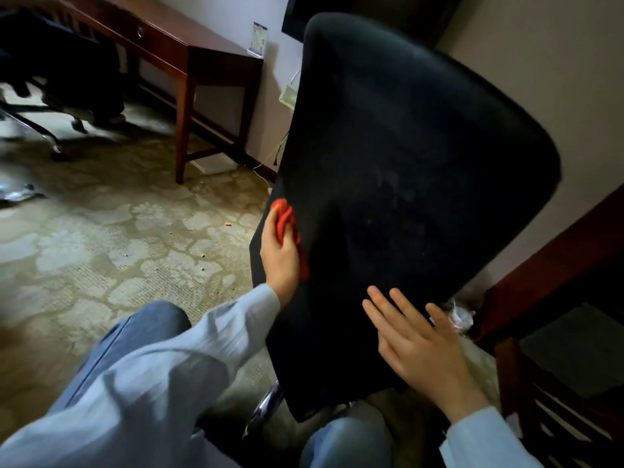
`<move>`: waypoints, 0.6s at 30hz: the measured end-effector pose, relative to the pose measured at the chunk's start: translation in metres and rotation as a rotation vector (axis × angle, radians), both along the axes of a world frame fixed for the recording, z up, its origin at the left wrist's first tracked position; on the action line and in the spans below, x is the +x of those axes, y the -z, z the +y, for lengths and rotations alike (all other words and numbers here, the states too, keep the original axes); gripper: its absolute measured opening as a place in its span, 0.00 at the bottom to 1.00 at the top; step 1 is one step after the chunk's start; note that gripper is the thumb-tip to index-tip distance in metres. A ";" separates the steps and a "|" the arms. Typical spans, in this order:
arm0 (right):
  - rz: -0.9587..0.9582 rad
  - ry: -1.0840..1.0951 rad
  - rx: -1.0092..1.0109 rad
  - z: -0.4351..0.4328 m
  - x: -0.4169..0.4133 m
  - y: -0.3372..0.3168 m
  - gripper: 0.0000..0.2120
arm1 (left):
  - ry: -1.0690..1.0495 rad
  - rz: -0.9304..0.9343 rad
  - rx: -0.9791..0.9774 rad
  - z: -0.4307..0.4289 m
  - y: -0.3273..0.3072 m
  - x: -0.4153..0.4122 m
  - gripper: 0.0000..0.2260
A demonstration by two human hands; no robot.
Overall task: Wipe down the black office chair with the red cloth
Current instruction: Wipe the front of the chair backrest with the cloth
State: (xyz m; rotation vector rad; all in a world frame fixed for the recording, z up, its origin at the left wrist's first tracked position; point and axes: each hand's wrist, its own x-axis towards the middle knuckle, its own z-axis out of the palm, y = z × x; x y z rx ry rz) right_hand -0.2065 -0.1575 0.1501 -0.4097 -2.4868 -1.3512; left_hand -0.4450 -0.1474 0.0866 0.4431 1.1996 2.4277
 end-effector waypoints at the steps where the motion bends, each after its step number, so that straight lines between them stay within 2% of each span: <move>1: -0.005 -0.028 0.025 0.005 -0.002 0.001 0.21 | 0.012 0.048 0.010 0.004 -0.010 -0.006 0.17; 5: 0.019 -0.121 0.081 0.011 -0.020 0.007 0.21 | 0.103 0.321 -0.081 0.025 -0.024 -0.006 0.20; 8: 0.030 -0.171 0.077 0.013 -0.034 0.007 0.21 | 0.072 0.372 -0.204 0.030 -0.012 0.000 0.22; 14: 0.083 -0.252 0.081 0.015 -0.058 0.008 0.26 | 0.148 0.399 -0.074 -0.010 -0.004 0.025 0.21; 16: 0.100 -0.277 0.065 0.015 -0.063 0.008 0.26 | 0.198 0.402 -0.003 -0.033 -0.002 0.042 0.24; 18: 0.111 -0.297 0.031 0.015 -0.068 0.008 0.26 | 0.169 0.489 -0.019 -0.054 0.004 0.061 0.28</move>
